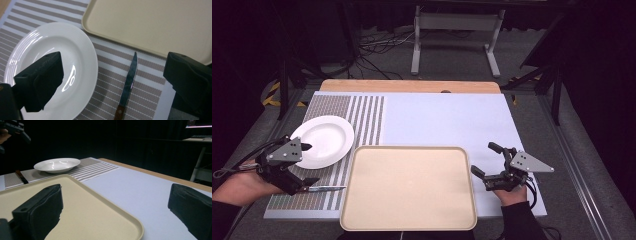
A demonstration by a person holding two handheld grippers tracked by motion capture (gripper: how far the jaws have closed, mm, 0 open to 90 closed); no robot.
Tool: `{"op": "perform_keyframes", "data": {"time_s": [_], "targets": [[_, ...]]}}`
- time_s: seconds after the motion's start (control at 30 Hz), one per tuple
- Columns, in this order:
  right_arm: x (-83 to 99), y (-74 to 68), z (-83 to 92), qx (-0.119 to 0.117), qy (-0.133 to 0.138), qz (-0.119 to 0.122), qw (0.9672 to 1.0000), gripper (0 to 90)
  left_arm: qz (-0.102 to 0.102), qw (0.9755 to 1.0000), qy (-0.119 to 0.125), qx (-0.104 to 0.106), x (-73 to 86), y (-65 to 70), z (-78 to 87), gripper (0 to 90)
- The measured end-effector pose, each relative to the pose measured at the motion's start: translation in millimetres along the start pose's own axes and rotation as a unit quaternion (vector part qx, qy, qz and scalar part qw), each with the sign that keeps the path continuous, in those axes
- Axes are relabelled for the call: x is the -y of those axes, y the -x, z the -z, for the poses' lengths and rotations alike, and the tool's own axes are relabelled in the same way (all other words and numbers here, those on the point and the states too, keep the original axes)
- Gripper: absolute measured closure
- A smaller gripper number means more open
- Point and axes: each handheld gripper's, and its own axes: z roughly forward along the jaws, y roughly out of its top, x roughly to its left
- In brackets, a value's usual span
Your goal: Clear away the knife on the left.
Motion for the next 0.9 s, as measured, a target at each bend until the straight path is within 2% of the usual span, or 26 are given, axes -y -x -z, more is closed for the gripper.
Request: {"op": "perform_keyframes", "data": {"time_s": [0.27,0.4,0.6,0.8,0.83,0.9], "targets": [[0.6,-0.7,-1.0,-0.002,-0.004,-0.001,1.0000,0.5,-0.007,0.9979,-0.059,0.026,6.5,-3.4,-6.6,5.6],[1.2,-0.6,-1.9,-0.004,-0.005,-0.002,1.0000,0.5,-0.012,0.9955,-0.089,0.028,10.8,-5.3,-9.5,7.1],[1.3,0.0,-2.1,-0.004,-0.006,-0.001,1.0000,0.5,-0.020,0.9905,-0.130,0.039,19.0,-5.8,-16.1,9.7],[1.6,-0.6,-2.6,-0.007,-0.007,-0.004,0.9999,0.5,-0.029,0.9862,-0.155,0.049,29.8,-7.9,-23.9,13.3],[1.6,-0.5,-2.7,-0.008,-0.007,-0.004,0.9999,0.5,-0.031,0.9859,-0.157,0.049,31.1,-7.9,-25.1,14.1],[1.6,-0.9,-3.1,-0.010,-0.007,-0.002,0.9999,0.5,-0.025,0.9867,-0.150,0.056,33.7,-7.3,-29.3,15.5]]}}
